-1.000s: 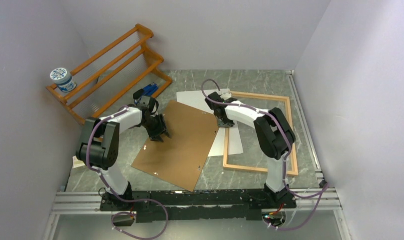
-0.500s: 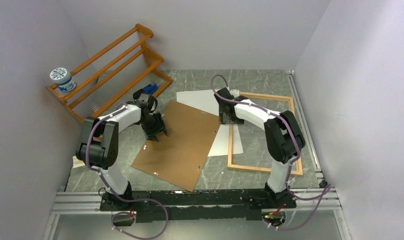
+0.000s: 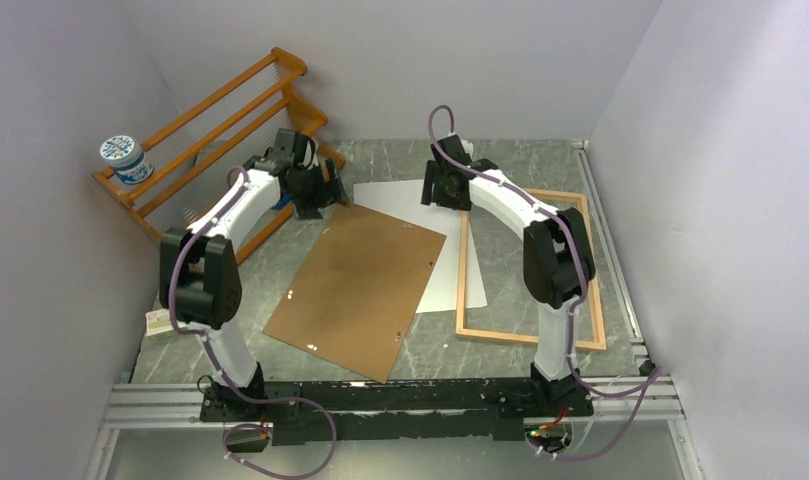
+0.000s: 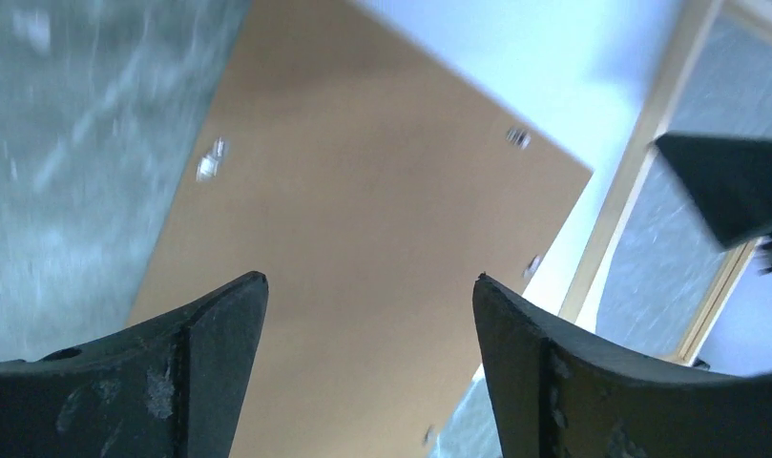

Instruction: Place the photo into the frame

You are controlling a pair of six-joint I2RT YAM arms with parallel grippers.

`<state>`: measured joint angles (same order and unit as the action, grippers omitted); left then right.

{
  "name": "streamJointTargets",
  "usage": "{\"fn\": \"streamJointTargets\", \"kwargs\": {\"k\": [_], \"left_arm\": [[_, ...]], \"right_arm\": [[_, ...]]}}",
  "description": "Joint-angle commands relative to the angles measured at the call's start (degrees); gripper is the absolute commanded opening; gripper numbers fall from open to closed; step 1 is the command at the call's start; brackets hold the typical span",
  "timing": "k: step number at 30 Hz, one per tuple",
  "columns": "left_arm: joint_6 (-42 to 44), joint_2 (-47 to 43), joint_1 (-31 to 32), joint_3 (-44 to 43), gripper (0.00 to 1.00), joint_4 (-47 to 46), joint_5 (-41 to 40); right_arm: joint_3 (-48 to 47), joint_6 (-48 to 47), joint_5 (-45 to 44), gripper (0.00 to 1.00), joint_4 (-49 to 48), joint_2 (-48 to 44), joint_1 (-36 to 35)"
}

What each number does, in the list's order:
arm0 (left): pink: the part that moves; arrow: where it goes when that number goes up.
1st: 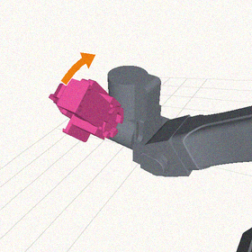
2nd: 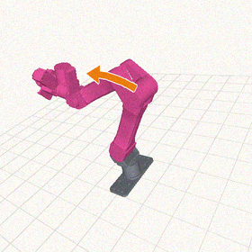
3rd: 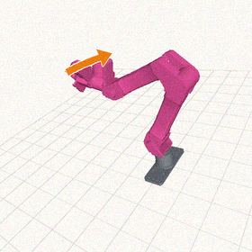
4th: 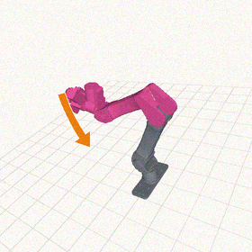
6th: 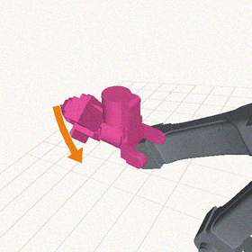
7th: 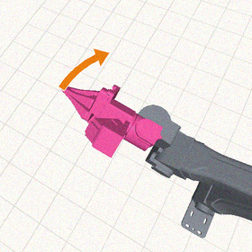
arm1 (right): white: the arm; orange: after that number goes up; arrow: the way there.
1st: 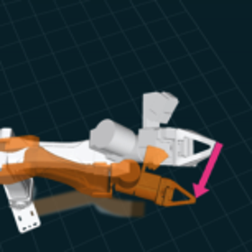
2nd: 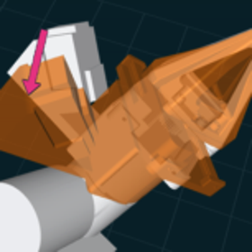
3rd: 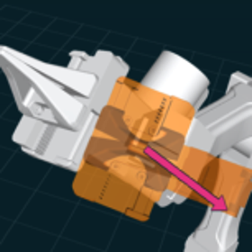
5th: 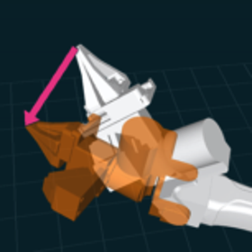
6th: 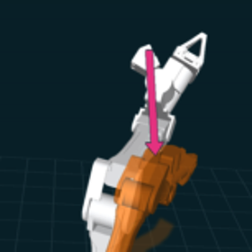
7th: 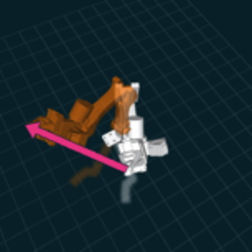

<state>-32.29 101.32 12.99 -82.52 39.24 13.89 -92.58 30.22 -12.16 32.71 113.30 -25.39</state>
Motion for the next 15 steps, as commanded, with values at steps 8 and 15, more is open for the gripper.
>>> {"fn": "streamJointTargets", "kwargs": {"k": [8, 15], "left_arm": [[9.0, 22.2, 1.2, -23.2, 0.84, -7.5, 0.9], [9.4, 33.6, 1.2, -33.7, 0.8, -9.3, 1.2]], "right_arm": [[-4.1, 1.1, 9.5, 0.7, -5.2, 9.4, 0.8], [-3.4, 0.9, 7.3, 0.7, -4.4, 11.7, 1.7]]}}
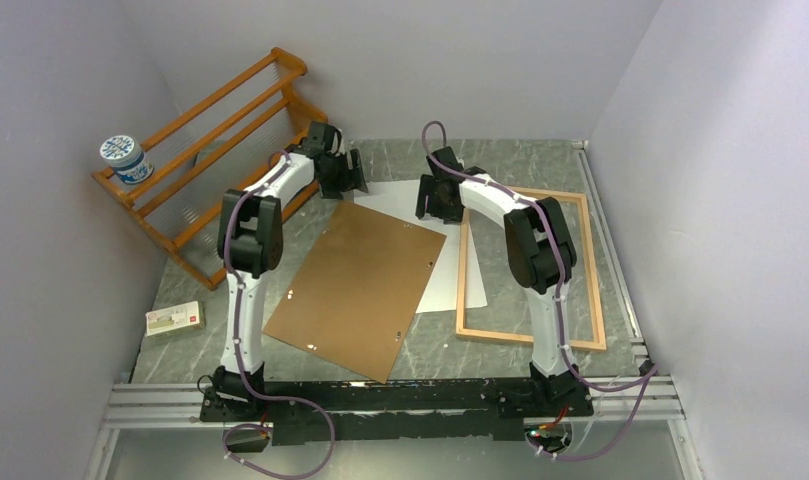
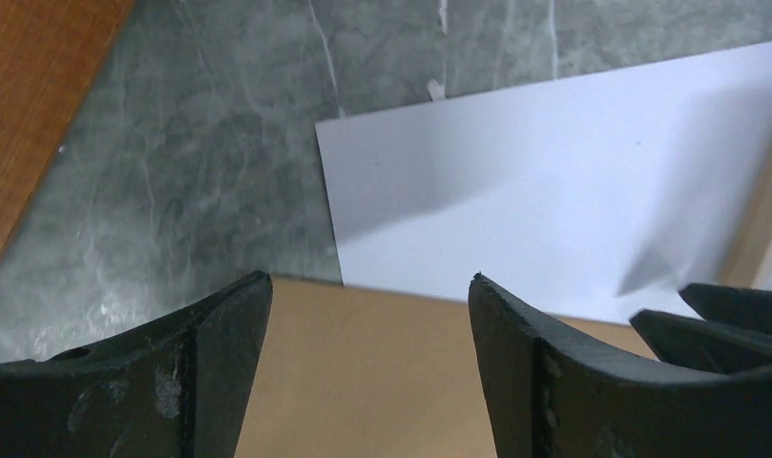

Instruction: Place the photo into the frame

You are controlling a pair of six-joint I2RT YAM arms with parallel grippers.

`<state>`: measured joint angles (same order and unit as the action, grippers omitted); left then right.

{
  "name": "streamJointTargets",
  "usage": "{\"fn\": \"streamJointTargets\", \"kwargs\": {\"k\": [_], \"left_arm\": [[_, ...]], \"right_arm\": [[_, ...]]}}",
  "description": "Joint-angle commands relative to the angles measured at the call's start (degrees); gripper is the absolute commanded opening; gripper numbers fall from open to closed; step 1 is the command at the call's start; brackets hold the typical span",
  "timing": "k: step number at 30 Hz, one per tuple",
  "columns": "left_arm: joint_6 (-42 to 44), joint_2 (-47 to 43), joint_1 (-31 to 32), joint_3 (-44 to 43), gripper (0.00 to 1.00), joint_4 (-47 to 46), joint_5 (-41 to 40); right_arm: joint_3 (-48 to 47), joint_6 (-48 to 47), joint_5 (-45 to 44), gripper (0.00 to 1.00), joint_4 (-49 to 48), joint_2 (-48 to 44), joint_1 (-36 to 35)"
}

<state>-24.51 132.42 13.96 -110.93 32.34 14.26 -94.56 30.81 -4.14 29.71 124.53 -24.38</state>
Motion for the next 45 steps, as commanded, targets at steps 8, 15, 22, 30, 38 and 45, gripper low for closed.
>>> {"fn": "streamJointTargets", "kwargs": {"k": [8, 15, 22, 30, 38, 45], "left_arm": [[-0.1, 8.1, 0.4, -7.9, 0.75, -4.5, 2.8], [-5.2, 11.9, 0.7, -12.4, 0.68, 5.9, 6.3], [-10.2, 10.8, 0.5, -7.7, 0.7, 2.8, 16.7], [-13.0, 9.5, 0.4, -4.0, 0.7, -6.5, 25.6], [-6.8, 8.3, 0.5, -4.7, 0.74, -3.1, 10.7], [-4.2, 9.5, 1.5, -2.0, 0.72, -0.6, 4.7]], "right_arm": [[0.4, -0.1, -1.0, 0.7, -0.8, 1.7, 1.3], [-1.9, -0.9, 1.6, 0.7, 2.2, 5.0, 1.2], [-4.8, -1.7, 6.4, 0.7, 5.0, 9.3, 1.2], [-4.4, -1.9, 9.9, 0.7, 3.5, 10.5, 1.4], [-4.0, -0.7, 5.8, 0.7, 3.6, 9.0, 2.3], [-10.7, -0.6, -6.9, 0.71, 9.6, 11.6, 3.1]]}}
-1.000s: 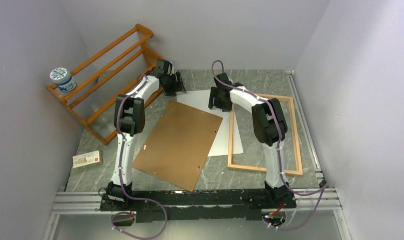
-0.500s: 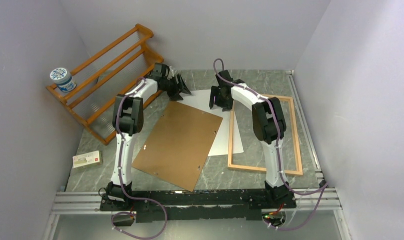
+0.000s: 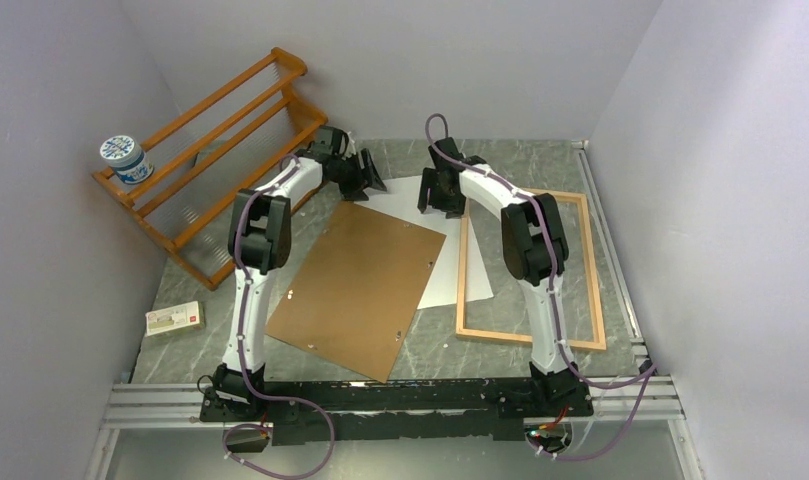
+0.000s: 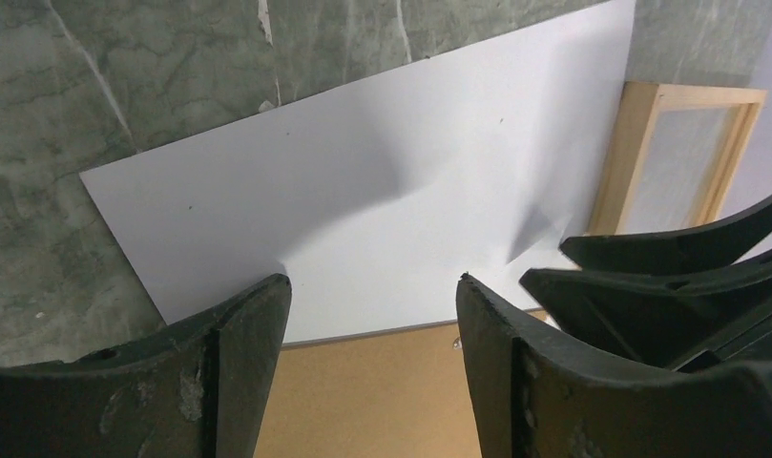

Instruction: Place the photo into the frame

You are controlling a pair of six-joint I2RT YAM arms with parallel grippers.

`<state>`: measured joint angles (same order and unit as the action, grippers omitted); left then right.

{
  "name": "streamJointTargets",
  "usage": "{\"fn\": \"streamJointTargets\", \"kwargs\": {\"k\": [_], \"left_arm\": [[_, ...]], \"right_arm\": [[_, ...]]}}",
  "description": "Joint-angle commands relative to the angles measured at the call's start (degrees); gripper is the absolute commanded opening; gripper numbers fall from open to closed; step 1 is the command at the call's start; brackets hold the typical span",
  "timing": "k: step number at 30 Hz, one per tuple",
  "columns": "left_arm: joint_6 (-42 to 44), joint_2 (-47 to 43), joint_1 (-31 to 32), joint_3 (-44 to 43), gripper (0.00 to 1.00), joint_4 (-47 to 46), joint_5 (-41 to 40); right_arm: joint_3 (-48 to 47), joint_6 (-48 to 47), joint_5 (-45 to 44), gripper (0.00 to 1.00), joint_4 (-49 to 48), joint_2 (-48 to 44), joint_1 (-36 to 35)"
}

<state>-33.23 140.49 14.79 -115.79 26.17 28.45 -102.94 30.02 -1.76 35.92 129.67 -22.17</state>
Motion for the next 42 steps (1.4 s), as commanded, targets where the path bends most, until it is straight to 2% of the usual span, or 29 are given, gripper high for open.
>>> {"fn": "streamJointTargets", "kwargs": {"k": [1, 4, 8, 17, 25, 31, 37, 42], "left_arm": [[4.9, 1.7, 0.7, 2.9, 0.71, 6.6, -11.0], [5.7, 1.9, 0.6, 3.7, 0.71, 9.2, -16.1], [6.4, 2.0, 0.5, 3.7, 0.7, 11.5, -20.5], [8.6, 2.3, -0.5, -0.8, 0.73, 13.8, -20.8], [9.7, -1.4, -1.2, -1.3, 0.8, 7.8, -9.1], [9.5, -1.9, -1.1, -1.2, 0.81, 4.1, -1.6], [8.5, -2.9, -0.3, 2.1, 0.8, -0.9, 3.0], [8.3, -3.6, 0.8, 3.2, 0.79, -3.4, 3.5]], "right_arm": [[-3.4, 0.3, -11.0, 0.71, 4.8, 7.2, 0.9], [-5.2, 0.3, -15.5, 0.77, 6.4, 8.1, 1.0], [-5.1, 0.0, -15.9, 0.83, 5.4, 7.6, 1.4], [-5.0, -0.1, 5.1, 0.82, 0.6, 12.0, 1.6], [2.6, 4.7, 20.7, 0.81, -6.6, 9.4, -0.1], [3.6, 5.3, 26.1, 0.8, -8.6, 7.6, -0.9], [1.7, 3.7, 22.9, 0.79, -8.6, 4.5, 0.3], [-0.2, 4.3, 17.2, 0.78, -9.5, 1.7, 3.4]]}}
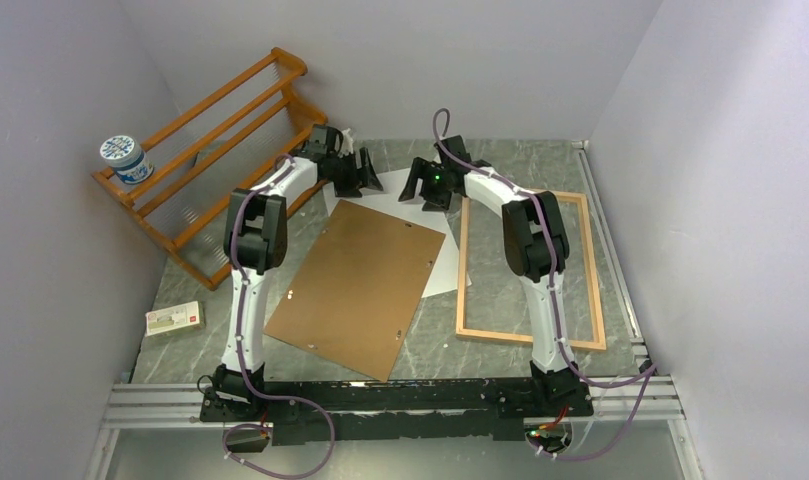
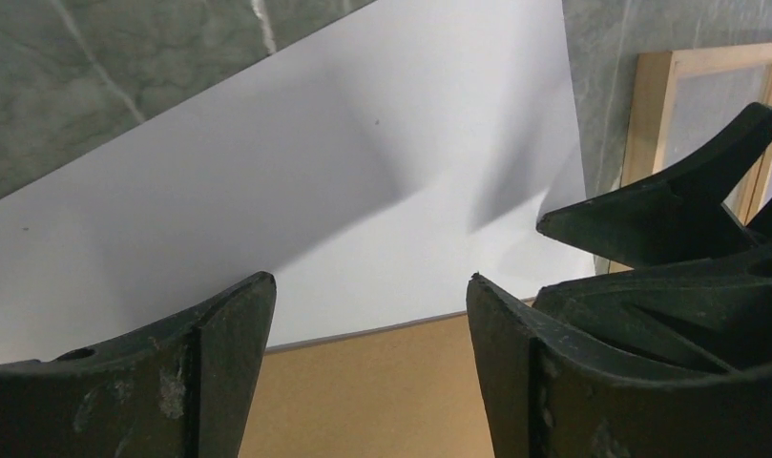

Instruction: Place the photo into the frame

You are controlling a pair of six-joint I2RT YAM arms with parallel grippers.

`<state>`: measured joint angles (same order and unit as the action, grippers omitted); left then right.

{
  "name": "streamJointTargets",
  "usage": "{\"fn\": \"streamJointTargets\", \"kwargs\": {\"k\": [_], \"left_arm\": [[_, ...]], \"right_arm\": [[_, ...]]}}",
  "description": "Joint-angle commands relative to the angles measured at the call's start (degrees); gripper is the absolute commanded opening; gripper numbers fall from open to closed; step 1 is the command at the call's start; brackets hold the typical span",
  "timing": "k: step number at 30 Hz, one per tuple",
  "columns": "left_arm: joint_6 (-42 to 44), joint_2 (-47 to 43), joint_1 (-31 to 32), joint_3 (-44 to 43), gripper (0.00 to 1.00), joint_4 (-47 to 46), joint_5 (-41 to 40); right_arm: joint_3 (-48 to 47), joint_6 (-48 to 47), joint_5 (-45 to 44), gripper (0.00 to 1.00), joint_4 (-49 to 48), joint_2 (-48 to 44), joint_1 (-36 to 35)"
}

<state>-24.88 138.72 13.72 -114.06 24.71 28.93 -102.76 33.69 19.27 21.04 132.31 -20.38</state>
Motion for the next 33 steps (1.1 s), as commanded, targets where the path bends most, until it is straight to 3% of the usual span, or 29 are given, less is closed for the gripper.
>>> {"fn": "streamJointTargets", "kwargs": {"k": [1, 14, 23, 33], "left_arm": [[-0.1, -1.7, 2.1, 1.3, 0.78, -1.8, 2.7], [2.2, 2.3, 3.6, 1.2, 0.67, 5.0, -6.9], [4.1, 2.3, 3.6, 2.8, 0.62, 6.9, -8.7], [4.8, 2.4, 3.6, 3.2, 0.58, 7.8, -9.8]], "right_arm": [[-0.3, 0.9, -5.0, 0.78, 5.1, -1.3, 2.3], [-4.1, -1.3, -7.1, 0.74, 2.0, 3.1, 6.7], [-11.0, -6.2, -11.0, 0.74, 1.3, 7.3, 6.8], [-8.4, -8.2, -8.5, 0.75, -11.2, 3.9, 7.5]]}}
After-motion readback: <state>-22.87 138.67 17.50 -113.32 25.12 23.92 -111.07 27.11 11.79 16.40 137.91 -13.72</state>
